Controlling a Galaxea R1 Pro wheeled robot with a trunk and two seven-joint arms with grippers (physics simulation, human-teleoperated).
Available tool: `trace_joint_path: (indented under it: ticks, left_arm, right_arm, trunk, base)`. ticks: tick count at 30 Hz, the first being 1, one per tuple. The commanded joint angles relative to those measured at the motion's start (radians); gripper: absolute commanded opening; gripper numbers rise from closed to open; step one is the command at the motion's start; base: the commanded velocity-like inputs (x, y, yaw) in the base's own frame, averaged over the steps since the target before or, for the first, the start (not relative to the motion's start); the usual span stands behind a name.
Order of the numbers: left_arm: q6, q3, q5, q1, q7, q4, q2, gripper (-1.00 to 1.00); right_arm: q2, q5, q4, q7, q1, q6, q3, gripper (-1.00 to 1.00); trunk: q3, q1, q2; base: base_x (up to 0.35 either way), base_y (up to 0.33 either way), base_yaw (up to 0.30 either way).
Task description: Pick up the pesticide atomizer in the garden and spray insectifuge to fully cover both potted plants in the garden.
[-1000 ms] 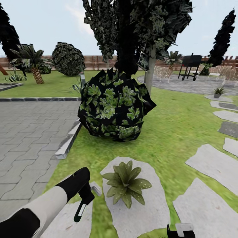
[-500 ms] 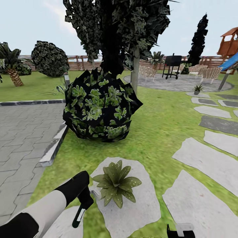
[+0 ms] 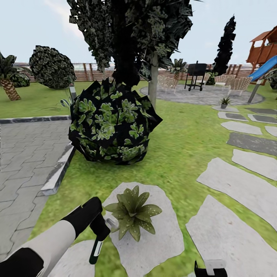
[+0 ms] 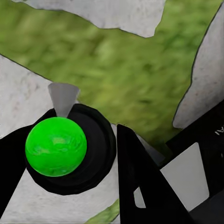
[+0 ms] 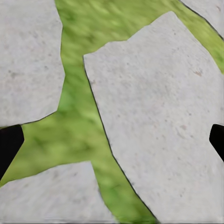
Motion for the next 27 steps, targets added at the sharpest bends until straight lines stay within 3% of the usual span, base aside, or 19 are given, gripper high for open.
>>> trace_joint_path:
  ticks: [1,16,27]
  left_arm:
    - [0.001,-0.002,-0.010,0.000,-0.010,-0.002,0.001,-1.00]
    - [0.002,0.003,-0.009,0.000,-0.011,-0.004,-0.001,-1.00]
    - [0.002,0.003,-0.009,0.000,-0.012,-0.005,-0.001,-1.00]
  right_arm:
    - [0.000,0.010,0.001,-0.007,-0.001,-0.001,-0.002,1.00]
    - [0.001,0.010,0.001,-0.006,-0.001,-0.001,-0.002,1.00]
    - [0.001,0.010,0.001,-0.007,-0.001,-0.001,-0.002,1.00]
  trunk:
    - [-0.001,-0.001,0.000]
    - [-0.001,-0.001,0.000]
    - [-0.001,-0.001,0.000]
  base:
    - [-0.274,0.127,0.000]
    - [-0.039,0.289,-0.252]
    - [0.131,0.296,-0.250]
